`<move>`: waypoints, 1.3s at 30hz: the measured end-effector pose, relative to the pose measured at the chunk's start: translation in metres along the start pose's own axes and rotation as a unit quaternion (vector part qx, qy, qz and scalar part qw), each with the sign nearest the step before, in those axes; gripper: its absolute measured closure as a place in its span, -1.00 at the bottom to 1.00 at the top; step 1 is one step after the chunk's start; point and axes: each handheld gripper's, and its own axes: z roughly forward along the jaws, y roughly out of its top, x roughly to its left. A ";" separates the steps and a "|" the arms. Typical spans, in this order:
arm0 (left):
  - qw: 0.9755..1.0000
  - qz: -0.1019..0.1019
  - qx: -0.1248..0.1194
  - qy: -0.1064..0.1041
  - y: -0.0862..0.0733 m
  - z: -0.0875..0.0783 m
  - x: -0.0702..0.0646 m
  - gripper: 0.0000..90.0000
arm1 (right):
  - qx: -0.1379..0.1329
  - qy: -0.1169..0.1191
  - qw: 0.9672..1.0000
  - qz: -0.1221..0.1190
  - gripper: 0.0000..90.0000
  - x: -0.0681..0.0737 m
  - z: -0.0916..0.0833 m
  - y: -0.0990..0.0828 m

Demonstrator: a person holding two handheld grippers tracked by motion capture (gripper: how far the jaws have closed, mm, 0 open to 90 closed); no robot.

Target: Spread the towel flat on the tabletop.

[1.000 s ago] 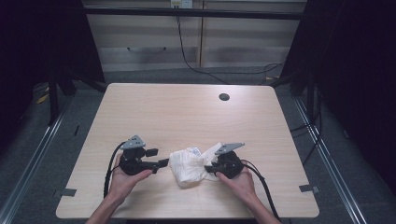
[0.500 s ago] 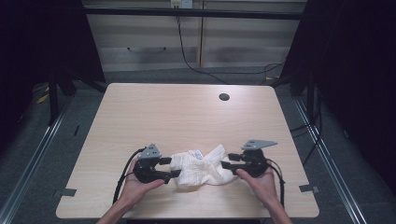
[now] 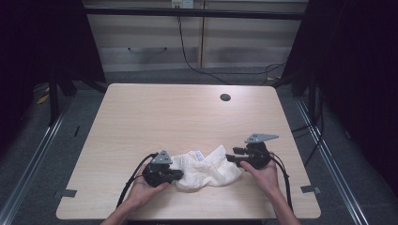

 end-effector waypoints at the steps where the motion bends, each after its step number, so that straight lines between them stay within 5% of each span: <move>1: 1.000 0.000 0.000 0.000 0.000 0.000 0.000 0.86 | 0.000 0.000 1.000 0.000 0.16 0.000 0.000 0.000; 5: 1.000 0.008 0.004 0.007 0.000 -0.001 0.003 0.93 | 0.012 0.002 1.000 -0.009 0.16 -0.010 0.029 0.016; 11: 1.000 0.018 0.004 0.013 0.000 -0.001 0.003 0.94 | 0.026 0.002 1.000 0.015 0.17 -0.027 0.059 0.018; 14: 1.000 0.015 0.005 0.014 0.000 -0.002 0.003 0.93 | 0.037 0.026 0.999 0.030 0.38 -0.032 0.066 0.014; 16: 1.000 0.014 0.005 0.014 0.000 -0.002 0.003 0.93 | 0.037 0.031 0.998 0.028 0.43 -0.031 0.064 0.014; 17: 1.000 0.013 0.004 0.013 0.000 -0.002 0.003 0.92 | 0.029 0.043 0.998 0.028 0.69 -0.030 0.061 0.013; 21: 1.000 0.013 0.003 0.015 0.000 -0.002 0.003 0.92 | 0.022 0.060 0.998 0.025 1.00 -0.027 0.055 0.014; 29: 1.000 0.009 0.001 0.016 -0.001 -0.002 0.004 0.91 | -0.004 0.051 0.999 0.008 1.00 -0.020 0.040 0.023; 35: 0.999 0.000 0.003 0.033 0.000 -0.004 0.009 0.88 | -0.077 0.031 0.996 -0.008 1.00 -0.017 0.003 0.056; 39: 0.999 -0.005 -0.002 0.035 -0.002 -0.006 0.012 0.85 | -0.095 0.026 0.995 -0.018 1.00 -0.015 -0.013 0.070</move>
